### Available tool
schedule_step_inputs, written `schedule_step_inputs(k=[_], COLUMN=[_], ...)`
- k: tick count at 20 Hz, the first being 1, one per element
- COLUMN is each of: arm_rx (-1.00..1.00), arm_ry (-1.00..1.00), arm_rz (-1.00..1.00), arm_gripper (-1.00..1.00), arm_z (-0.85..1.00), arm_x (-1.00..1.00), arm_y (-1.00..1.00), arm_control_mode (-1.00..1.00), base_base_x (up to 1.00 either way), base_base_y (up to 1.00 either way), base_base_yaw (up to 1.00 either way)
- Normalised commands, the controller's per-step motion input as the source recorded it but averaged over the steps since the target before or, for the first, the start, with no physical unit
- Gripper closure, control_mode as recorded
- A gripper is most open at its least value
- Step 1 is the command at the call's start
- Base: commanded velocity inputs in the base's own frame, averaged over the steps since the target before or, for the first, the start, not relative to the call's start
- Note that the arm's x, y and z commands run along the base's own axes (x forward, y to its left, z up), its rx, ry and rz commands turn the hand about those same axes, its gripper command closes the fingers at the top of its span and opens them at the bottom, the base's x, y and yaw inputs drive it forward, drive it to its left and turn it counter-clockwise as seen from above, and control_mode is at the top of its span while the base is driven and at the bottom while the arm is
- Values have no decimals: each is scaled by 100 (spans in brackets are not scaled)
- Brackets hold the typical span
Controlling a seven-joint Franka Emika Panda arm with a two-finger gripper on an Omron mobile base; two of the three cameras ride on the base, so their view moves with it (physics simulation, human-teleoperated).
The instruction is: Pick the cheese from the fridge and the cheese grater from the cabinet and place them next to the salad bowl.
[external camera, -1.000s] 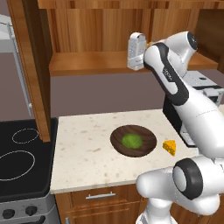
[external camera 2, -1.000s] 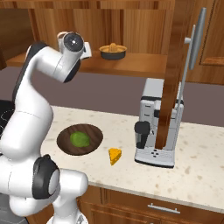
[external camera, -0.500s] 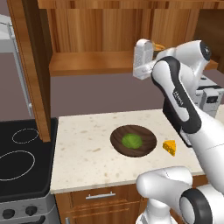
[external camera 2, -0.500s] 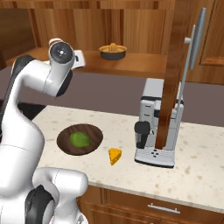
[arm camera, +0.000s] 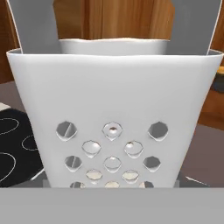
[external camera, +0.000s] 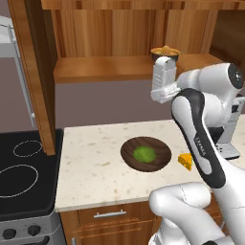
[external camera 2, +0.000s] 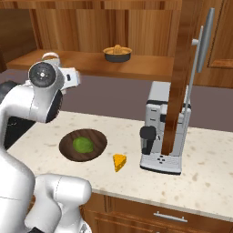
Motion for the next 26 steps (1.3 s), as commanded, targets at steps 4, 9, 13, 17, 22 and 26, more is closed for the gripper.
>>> schedule_step_inputs(k=[4, 9, 13, 17, 22, 26], arm_rx=[0, 0, 0, 0, 9, 14], arm_ry=[9, 23, 23, 13, 1, 0], arm_rz=[-21, -19, -11, -4, -8, -5], arm_gripper=[100, 100, 100, 100, 100, 100], arm_z=[-36, -40, -50, -59, -68, -66], arm_x=[-51, -31, -15, -3, 0, 0], arm_y=[21, 38, 42, 40, 46, 44], arm_control_mode=[-100, -100, -100, -100, -100, -100], base_base_x=[0, 0, 0, 0, 0, 0], base_base_y=[0, 0, 0, 0, 0, 0], base_base_yaw=[0, 0, 0, 0, 0, 0])
